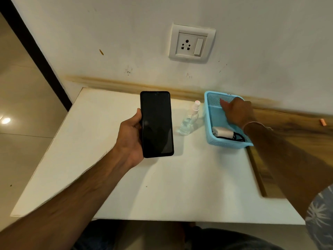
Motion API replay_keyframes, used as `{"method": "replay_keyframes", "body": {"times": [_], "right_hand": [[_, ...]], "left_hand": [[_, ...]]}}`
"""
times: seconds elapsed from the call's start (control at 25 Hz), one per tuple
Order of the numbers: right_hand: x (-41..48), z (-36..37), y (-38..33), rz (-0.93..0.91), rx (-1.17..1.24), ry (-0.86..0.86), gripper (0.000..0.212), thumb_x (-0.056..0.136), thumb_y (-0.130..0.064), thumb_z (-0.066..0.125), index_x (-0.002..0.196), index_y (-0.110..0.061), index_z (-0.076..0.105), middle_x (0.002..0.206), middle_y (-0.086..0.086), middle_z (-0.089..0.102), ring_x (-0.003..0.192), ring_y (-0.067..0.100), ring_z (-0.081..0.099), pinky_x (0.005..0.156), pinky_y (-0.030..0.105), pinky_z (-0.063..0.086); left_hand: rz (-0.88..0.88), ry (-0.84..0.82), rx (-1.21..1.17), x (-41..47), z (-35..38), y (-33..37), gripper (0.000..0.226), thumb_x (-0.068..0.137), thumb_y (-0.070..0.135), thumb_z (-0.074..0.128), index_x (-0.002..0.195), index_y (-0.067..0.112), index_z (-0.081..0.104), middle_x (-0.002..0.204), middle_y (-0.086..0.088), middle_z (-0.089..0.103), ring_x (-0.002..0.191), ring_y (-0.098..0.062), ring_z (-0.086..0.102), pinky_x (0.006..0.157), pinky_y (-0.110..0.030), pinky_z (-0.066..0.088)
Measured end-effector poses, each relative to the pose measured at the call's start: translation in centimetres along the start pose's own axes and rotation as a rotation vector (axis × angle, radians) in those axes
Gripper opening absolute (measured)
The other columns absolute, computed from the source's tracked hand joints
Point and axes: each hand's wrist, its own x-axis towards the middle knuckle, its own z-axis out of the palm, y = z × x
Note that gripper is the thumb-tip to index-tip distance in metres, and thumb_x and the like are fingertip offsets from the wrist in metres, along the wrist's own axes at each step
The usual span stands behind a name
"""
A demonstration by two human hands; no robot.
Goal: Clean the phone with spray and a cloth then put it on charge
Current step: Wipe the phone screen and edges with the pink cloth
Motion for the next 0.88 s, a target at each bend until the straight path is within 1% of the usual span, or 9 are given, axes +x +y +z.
{"method": "replay_keyframes", "body": {"times": [0.08,0.16,0.24,0.32,0.4,0.6,0.72,0.8,0.88], "right_hand": [[-0.5,-2.2,0.2,0.076,0.229,0.112,0.051,0.076,-0.052,0.047,0.094,-0.006,0.060,0.095,0.010,0.062,0.087,0.027,0.056,0.075,0.031,0.042],[-1.3,-4.2,-0.1,0.123,0.445,0.238,0.037,0.079,-0.038,0.049,0.100,-0.010,0.061,0.100,0.008,0.064,0.088,0.024,0.058,0.075,0.028,0.044],[-2.5,-5.7,-1.2,0.135,0.713,0.294,0.027,0.085,-0.024,0.053,0.105,-0.010,0.063,0.102,0.009,0.067,0.092,0.026,0.064,0.079,0.037,0.055],[-4.4,-6.7,-2.9,0.086,1.035,0.231,0.026,0.091,-0.016,0.057,0.113,-0.004,0.062,0.101,0.010,0.067,0.096,0.027,0.067,0.079,0.044,0.058],[-7.1,-7.4,-5.0,0.009,1.208,0.157,0.029,0.095,-0.016,0.059,0.118,0.001,0.058,0.108,0.014,0.067,0.099,0.025,0.068,0.077,0.039,0.059],[-13.1,-6.8,-9.6,-0.053,1.396,-0.015,0.032,0.091,-0.016,0.065,0.118,-0.002,0.059,0.112,0.012,0.069,0.103,0.024,0.068,0.080,0.037,0.058],[-16.0,-5.5,-11.4,-0.102,1.473,-0.104,0.021,0.089,-0.009,0.066,0.109,-0.012,0.063,0.108,0.005,0.070,0.103,0.021,0.068,0.083,0.039,0.057],[-17.5,-4.8,-12.0,-0.149,1.527,-0.175,0.018,0.090,-0.005,0.063,0.103,-0.016,0.064,0.097,-0.002,0.073,0.097,0.018,0.069,0.079,0.037,0.057],[-18.4,-4.3,-12.3,-0.173,1.578,-0.241,0.017,0.092,-0.005,0.060,0.104,-0.017,0.064,0.096,-0.004,0.073,0.096,0.017,0.070,0.076,0.034,0.057]], "left_hand": [[0.002,-0.001,0.003,0.0,0.1,0.0,0.047,0.099,0.054,0.047,0.098,0.023,0.082,0.111,-0.005,0.077,0.093,-0.027,0.076,0.075,-0.041,0.062],[0.001,0.003,-0.002,-0.2,0.1,0.1,0.047,0.099,0.054,0.047,0.101,0.022,0.082,0.113,-0.005,0.076,0.095,-0.027,0.076,0.076,-0.040,0.062],[0.001,0.004,-0.006,-0.3,0.2,0.2,0.047,0.099,0.054,0.048,0.103,0.022,0.081,0.113,-0.006,0.076,0.096,-0.028,0.075,0.076,-0.042,0.062],[0.002,0.011,-0.011,-0.3,0.2,0.2,0.046,0.099,0.054,0.047,0.101,0.023,0.082,0.113,-0.005,0.076,0.095,-0.028,0.076,0.076,-0.042,0.062],[0.006,0.024,-0.007,-0.4,0.3,0.2,0.046,0.099,0.053,0.047,0.100,0.024,0.082,0.113,-0.005,0.076,0.095,-0.028,0.076,0.075,-0.042,0.062],[0.015,0.046,0.003,-0.5,0.2,0.3,0.046,0.099,0.053,0.048,0.095,0.024,0.083,0.109,-0.004,0.077,0.093,-0.026,0.076,0.075,-0.041,0.062],[0.021,0.056,0.009,-0.5,0.3,0.2,0.044,0.098,0.053,0.050,0.095,0.024,0.083,0.107,-0.004,0.078,0.092,-0.025,0.076,0.073,-0.039,0.062],[0.032,0.051,0.006,-0.4,0.2,0.2,0.042,0.098,0.052,0.051,0.099,0.023,0.082,0.111,-0.006,0.077,0.096,-0.027,0.075,0.075,-0.040,0.062],[0.032,0.048,0.003,-0.5,0.1,0.2,0.043,0.097,0.050,0.054,0.111,0.018,0.078,0.117,-0.009,0.075,0.103,-0.030,0.073,0.078,-0.043,0.061]]}}
